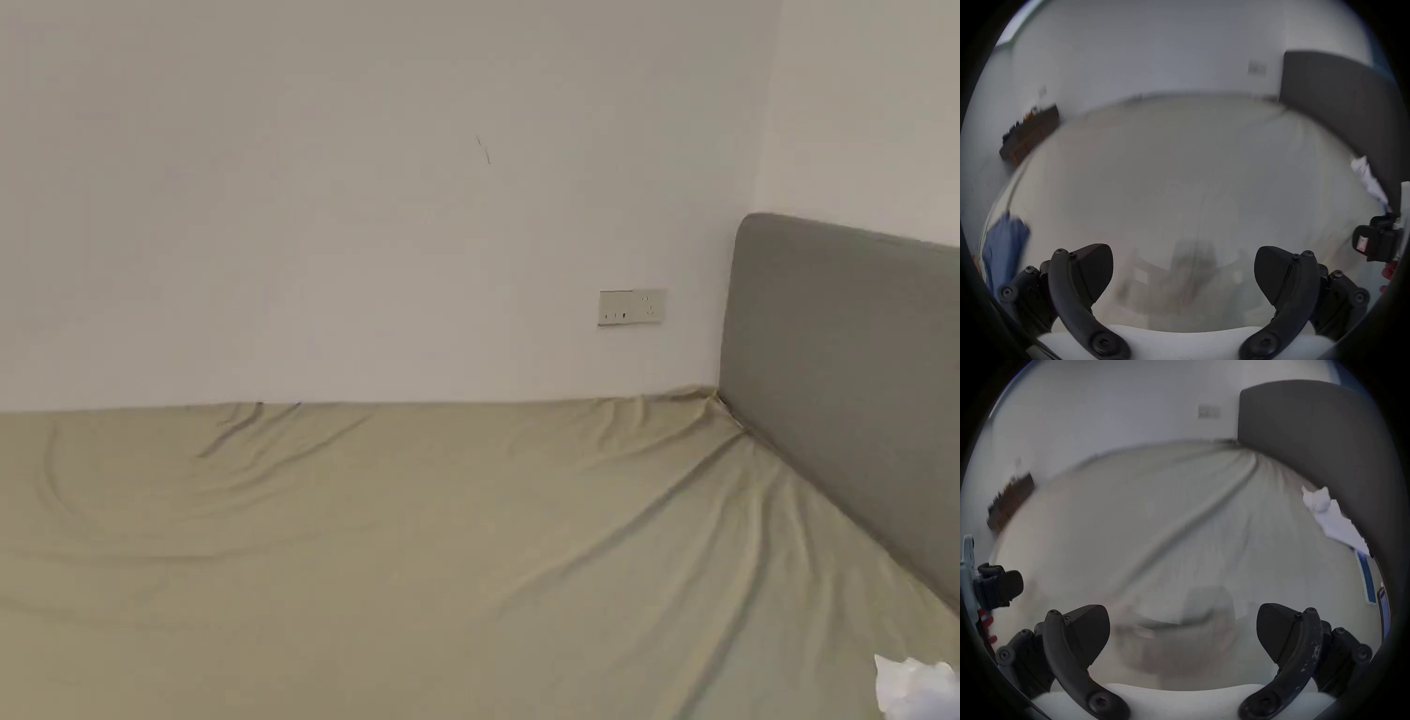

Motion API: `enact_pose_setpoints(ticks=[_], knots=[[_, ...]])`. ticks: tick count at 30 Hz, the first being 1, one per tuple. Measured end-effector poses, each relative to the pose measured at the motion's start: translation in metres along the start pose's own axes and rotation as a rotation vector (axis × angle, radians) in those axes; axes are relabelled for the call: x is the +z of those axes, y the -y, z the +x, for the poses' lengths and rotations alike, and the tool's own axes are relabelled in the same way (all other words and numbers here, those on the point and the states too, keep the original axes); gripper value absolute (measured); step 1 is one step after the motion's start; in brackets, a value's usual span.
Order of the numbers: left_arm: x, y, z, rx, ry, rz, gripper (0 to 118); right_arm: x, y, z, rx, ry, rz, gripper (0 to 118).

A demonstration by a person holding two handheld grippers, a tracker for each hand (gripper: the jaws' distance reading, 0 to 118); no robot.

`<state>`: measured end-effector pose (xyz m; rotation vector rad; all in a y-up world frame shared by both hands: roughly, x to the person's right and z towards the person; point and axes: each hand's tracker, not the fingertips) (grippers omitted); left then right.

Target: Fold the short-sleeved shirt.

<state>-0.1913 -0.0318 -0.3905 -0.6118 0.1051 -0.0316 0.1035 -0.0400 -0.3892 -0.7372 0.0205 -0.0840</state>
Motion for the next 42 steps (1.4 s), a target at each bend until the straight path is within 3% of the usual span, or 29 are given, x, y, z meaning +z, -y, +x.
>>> enact_pose_setpoints(ticks=[4, 8, 11, 12, 15, 20, 21, 22, 23, 24, 25, 27, 28, 30, 32, 34, 36, 39, 42], knots=[[0.089, -0.126, -0.004, 0.020, -0.006, 0.332, 117, 0.084, -0.107, -0.005, -0.056, -0.015, 0.270, 118], [0.201, -0.242, -0.014, 0.030, -0.061, 0.682, 118, 0.198, -0.211, -0.024, 0.055, 0.007, 0.598, 118], [0.275, -0.280, -0.020, -0.025, -0.134, 0.819, 118, 0.275, -0.250, -0.036, 0.119, 0.034, 0.797, 118], [0.289, -0.283, -0.021, -0.029, -0.183, 0.854, 118, 0.292, -0.253, -0.038, 0.107, 0.050, 0.843, 118], [0.318, -0.284, -0.031, 0.043, -0.160, 0.855, 118, 0.317, -0.254, -0.043, 0.007, 0.014, 0.818, 118], [0.336, -0.287, -0.041, 0.108, -0.095, 0.819, 118, 0.328, -0.255, -0.046, -0.020, 0.024, 0.801, 118], [0.337, -0.286, -0.048, 0.180, -0.040, 0.817, 118, 0.331, -0.256, -0.047, -0.020, 0.031, 0.797, 118], [0.337, -0.285, -0.059, 0.296, 0.062, 0.817, 118, 0.334, -0.257, -0.051, 0.037, 0.088, 0.818, 118], [0.333, -0.282, -0.073, 0.466, 0.194, 0.803, 118, 0.337, -0.259, -0.061, 0.189, 0.190, 0.842, 118], [0.327, -0.276, -0.087, 0.678, 0.317, 0.779, 118, 0.339, -0.259, -0.078, 0.405, 0.355, 0.851, 118], [0.316, -0.266, -0.099, 0.919, 0.418, 0.731, 118, 0.333, -0.256, -0.096, 0.672, 0.525, 0.871, 118], [0.287, -0.243, -0.113, 1.335, 0.568, 0.614, 118, 0.320, -0.238, -0.118, 1.044, 0.701, 0.935, 118], [0.271, -0.229, -0.115, 1.505, 0.634, 0.543, 118, 0.321, -0.227, -0.125, 1.151, 0.730, 0.939, 118], [0.234, -0.204, -0.112, 1.739, 0.769, 0.363, 118, 0.311, -0.214, -0.136, 1.285, 0.806, 0.919, 118], [0.205, -0.172, -0.105, 2.002, 0.931, 0.207, 118, 0.294, -0.201, -0.139, 1.494, 0.927, 0.917, 118], [0.190, -0.136, -0.094, 2.284, 0.954, 0.128, 118, 0.271, -0.185, -0.139, 1.782, 1.076, 0.876, 118], [0.186, -0.108, -0.088, 2.452, 0.848, 0.159, 118, 0.247, -0.176, -0.132, 1.932, 1.077, 0.848, 118], [0.183, -0.080, -0.088, 2.510, 0.718, 0.201, 118, 0.223, -0.158, -0.121, 2.186, 1.148, 0.843, 118], [0.184, -0.065, -0.090, 2.614, 0.696, 0.218, 118, 0.209, -0.154, -0.113, 2.173, 1.127, 0.818, 118]])
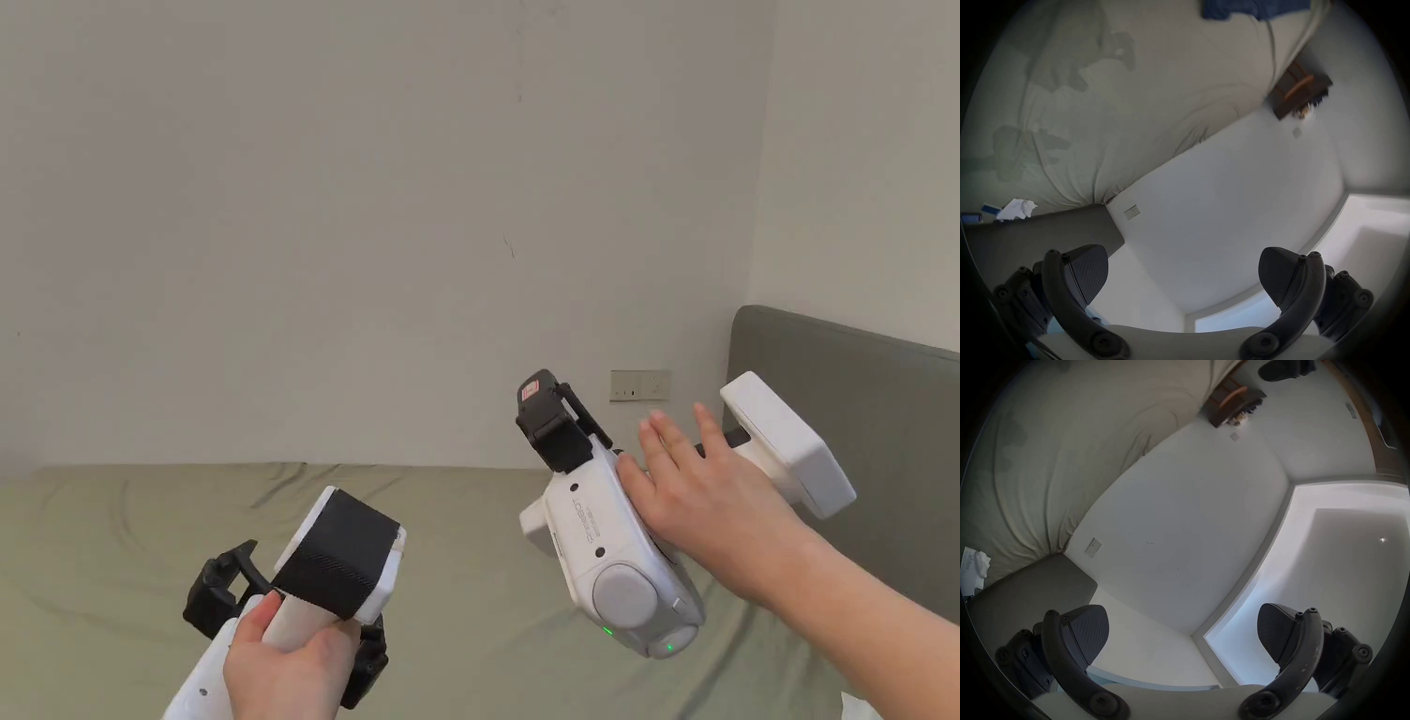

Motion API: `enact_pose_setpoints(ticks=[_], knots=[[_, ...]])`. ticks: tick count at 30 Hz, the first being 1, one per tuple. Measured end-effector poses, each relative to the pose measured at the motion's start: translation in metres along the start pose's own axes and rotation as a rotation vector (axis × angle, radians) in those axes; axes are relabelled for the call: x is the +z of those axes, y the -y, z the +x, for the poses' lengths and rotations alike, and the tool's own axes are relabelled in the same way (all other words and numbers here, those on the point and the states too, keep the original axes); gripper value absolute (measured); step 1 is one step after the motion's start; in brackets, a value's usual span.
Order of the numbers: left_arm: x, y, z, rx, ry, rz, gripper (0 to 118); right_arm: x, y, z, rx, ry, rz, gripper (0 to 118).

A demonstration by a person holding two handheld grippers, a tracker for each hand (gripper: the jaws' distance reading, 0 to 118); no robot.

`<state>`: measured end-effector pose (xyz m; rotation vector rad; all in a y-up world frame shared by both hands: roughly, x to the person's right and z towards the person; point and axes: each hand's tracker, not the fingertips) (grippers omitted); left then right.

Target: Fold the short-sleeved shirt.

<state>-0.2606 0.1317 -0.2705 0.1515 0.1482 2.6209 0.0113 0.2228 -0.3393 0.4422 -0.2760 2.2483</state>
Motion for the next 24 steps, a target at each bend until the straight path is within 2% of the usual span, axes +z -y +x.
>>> enact_pose_setpoints(ticks=[3, 5, 6, 7, 8, 11, 12, 13, 15, 16, 18, 20, 21, 24], knots=[[-0.006, -0.002, 0.010, -0.068, 0.025, -0.012, 118, 0.002, -0.003, -0.007, 0.023, -0.012, 0.015, 118], [-0.014, 0.008, 0.024, -0.163, 0.002, -0.048, 118, 0.000, -0.002, -0.005, -0.076, -0.028, 0.017, 118], [-0.022, 0.016, 0.035, -0.269, 0.021, -0.112, 118, 0.001, 0.001, 0.006, -0.212, -0.081, -0.017, 118], [-0.028, 0.026, 0.049, -0.395, 0.035, -0.175, 118, -0.005, 0.005, 0.015, -0.393, -0.120, -0.068, 118], [-0.032, 0.038, 0.060, -0.519, 0.059, -0.198, 118, -0.010, 0.011, 0.024, -0.539, -0.158, -0.111, 118], [-0.043, 0.086, 0.100, -0.899, 0.134, -0.252, 118, -0.019, 0.044, 0.058, -1.071, -0.251, -0.192, 118], [-0.021, 0.120, 0.084, -1.057, 0.139, -0.277, 118, -0.024, 0.061, 0.065, -1.261, -0.298, -0.213, 118], [-0.021, 0.140, 0.093, -1.228, 0.151, -0.299, 118, -0.029, 0.080, 0.070, -1.478, -0.337, -0.244, 118], [-0.018, 0.178, 0.102, -1.541, 0.159, -0.292, 118, -0.025, 0.116, 0.082, -1.858, -0.397, -0.305, 118], [-0.016, 0.195, 0.107, -1.707, 0.208, -0.279, 118, -0.026, 0.132, 0.078, -2.031, -0.408, -0.311, 118], [-0.004, 0.223, 0.103, -2.007, 0.320, -0.230, 118, -0.023, 0.153, 0.067, -2.255, -0.402, -0.290, 118], [0.010, 0.243, 0.096, -2.275, 0.306, -0.149, 118, -0.029, 0.158, 0.052, -2.295, -0.374, -0.332, 118], [0.015, 0.248, 0.090, -2.368, 0.305, -0.103, 118, -0.026, 0.161, 0.046, -2.274, -0.349, -0.359, 118], [0.016, 0.249, 0.081, -2.548, 0.253, 0.056, 118, -0.021, 0.159, 0.026, -2.257, -0.344, -0.395, 118]])
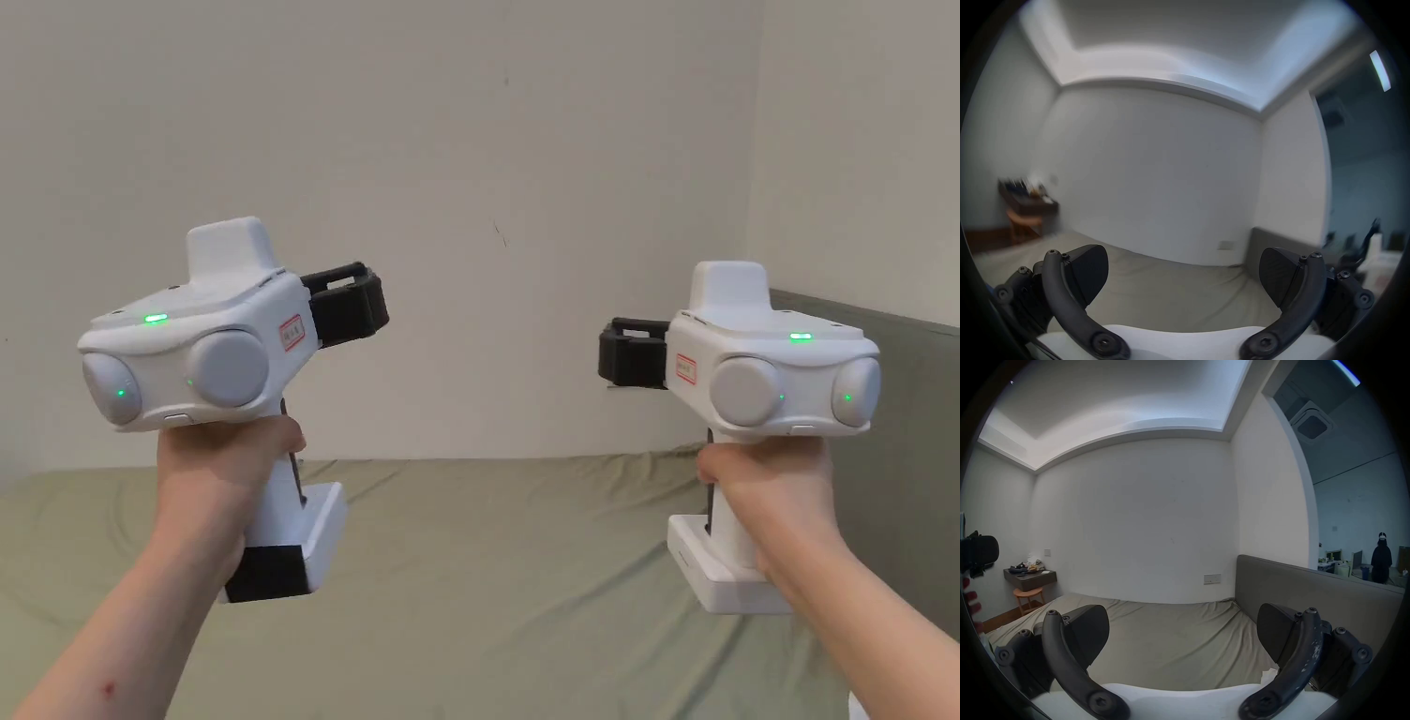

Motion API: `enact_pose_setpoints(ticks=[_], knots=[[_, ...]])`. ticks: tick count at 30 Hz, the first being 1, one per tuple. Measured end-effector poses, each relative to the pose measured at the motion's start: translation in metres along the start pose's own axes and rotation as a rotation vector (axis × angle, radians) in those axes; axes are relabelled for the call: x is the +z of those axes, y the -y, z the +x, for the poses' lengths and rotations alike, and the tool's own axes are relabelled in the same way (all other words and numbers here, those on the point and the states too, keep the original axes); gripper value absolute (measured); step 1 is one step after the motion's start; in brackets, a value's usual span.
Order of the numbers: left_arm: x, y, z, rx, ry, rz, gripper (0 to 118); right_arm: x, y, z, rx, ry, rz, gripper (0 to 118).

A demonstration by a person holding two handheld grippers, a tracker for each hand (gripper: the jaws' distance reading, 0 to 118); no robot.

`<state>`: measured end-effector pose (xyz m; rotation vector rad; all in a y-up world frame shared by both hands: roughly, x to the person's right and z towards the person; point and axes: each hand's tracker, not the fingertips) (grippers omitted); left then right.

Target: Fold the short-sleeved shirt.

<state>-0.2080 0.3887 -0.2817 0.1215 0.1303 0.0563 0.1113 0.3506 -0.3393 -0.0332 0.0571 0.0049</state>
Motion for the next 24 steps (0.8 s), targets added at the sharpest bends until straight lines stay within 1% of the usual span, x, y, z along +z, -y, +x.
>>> enact_pose_setpoints(ticks=[1, 3, 5, 6, 9, 13, 20, 24], knots=[[0.000, 0.006, -0.002, -0.001, -0.011, 0.016, 118, -0.001, 0.006, 0.004, -0.014, 0.018, -0.014, 118], [0.000, 0.014, -0.003, 0.017, -0.005, -0.007, 118, 0.002, 0.017, 0.007, -0.016, 0.042, -0.029, 118], [-0.004, 0.024, -0.008, 0.048, 0.019, -0.081, 118, 0.003, 0.024, 0.008, 0.023, 0.067, -0.030, 118], [-0.005, 0.028, -0.007, 0.044, 0.014, -0.081, 118, 0.002, 0.026, 0.007, 0.037, 0.074, -0.034, 118], [-0.007, 0.039, -0.006, -0.007, -0.019, -0.080, 118, 0.003, 0.029, 0.007, 0.042, 0.067, -0.037, 118], [-0.009, 0.044, -0.007, -0.001, -0.027, -0.100, 118, 0.004, 0.027, 0.006, 0.060, 0.078, -0.026, 118], [-0.006, 0.040, -0.006, -0.018, -0.011, -0.079, 118, 0.005, 0.027, 0.006, 0.062, 0.079, -0.022, 118], [-0.005, 0.040, -0.002, -0.076, -0.012, -0.064, 118, 0.004, 0.029, 0.004, 0.063, 0.073, -0.028, 118]])
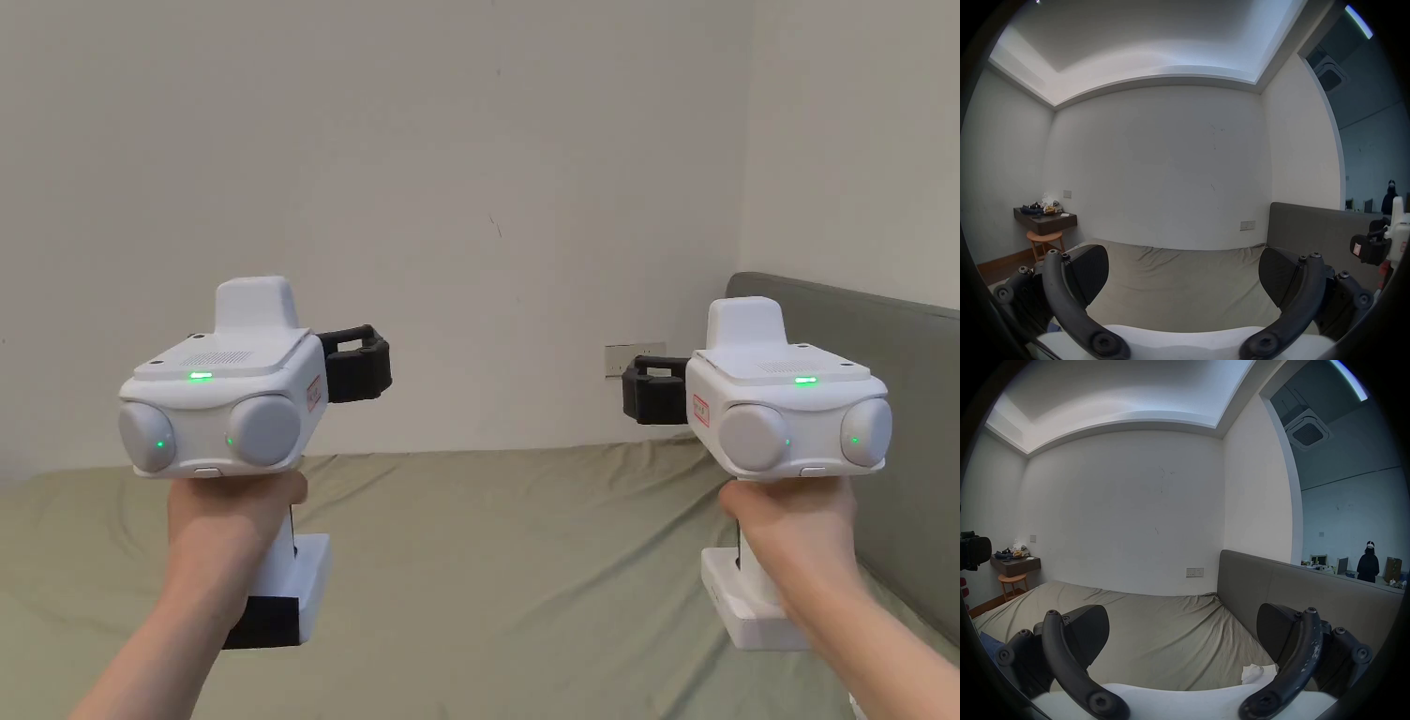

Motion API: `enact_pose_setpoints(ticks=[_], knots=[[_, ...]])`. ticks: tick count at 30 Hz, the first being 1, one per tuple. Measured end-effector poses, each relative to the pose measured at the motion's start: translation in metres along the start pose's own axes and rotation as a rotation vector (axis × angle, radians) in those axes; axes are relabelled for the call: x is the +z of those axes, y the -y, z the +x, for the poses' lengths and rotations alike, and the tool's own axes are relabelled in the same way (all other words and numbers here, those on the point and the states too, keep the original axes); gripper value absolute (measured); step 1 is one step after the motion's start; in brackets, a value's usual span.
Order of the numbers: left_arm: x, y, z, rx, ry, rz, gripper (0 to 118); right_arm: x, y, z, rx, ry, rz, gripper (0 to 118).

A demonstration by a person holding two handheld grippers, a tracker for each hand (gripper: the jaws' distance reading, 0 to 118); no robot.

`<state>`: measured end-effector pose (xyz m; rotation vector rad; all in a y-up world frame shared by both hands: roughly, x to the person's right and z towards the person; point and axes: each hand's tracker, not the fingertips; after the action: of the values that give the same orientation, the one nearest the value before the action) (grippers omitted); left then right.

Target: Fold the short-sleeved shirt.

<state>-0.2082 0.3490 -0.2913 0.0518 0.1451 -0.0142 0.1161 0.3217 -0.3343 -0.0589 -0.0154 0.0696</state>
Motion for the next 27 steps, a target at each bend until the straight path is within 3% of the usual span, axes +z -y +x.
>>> enact_pose_setpoints(ticks=[11, 13, 25, 26, 27], knots=[[0.001, 0.009, 0.000, -0.004, 0.012, -0.002, 118, 0.011, 0.010, -0.002, -0.006, 0.038, 0.060, 118], [-0.001, 0.011, -0.001, 0.002, 0.012, -0.006, 118, 0.009, 0.009, -0.003, 0.020, 0.025, 0.035, 118], [0.004, 0.015, 0.001, 0.019, 0.000, 0.009, 118, 0.013, 0.012, -0.003, -0.007, 0.006, 0.026, 118], [0.006, 0.015, 0.000, 0.025, 0.007, 0.007, 116, 0.015, 0.013, -0.003, -0.011, -0.008, 0.030, 116], [0.007, 0.016, 0.000, 0.028, 0.013, 0.010, 103, 0.017, 0.013, -0.001, -0.012, -0.040, 0.039, 97]])
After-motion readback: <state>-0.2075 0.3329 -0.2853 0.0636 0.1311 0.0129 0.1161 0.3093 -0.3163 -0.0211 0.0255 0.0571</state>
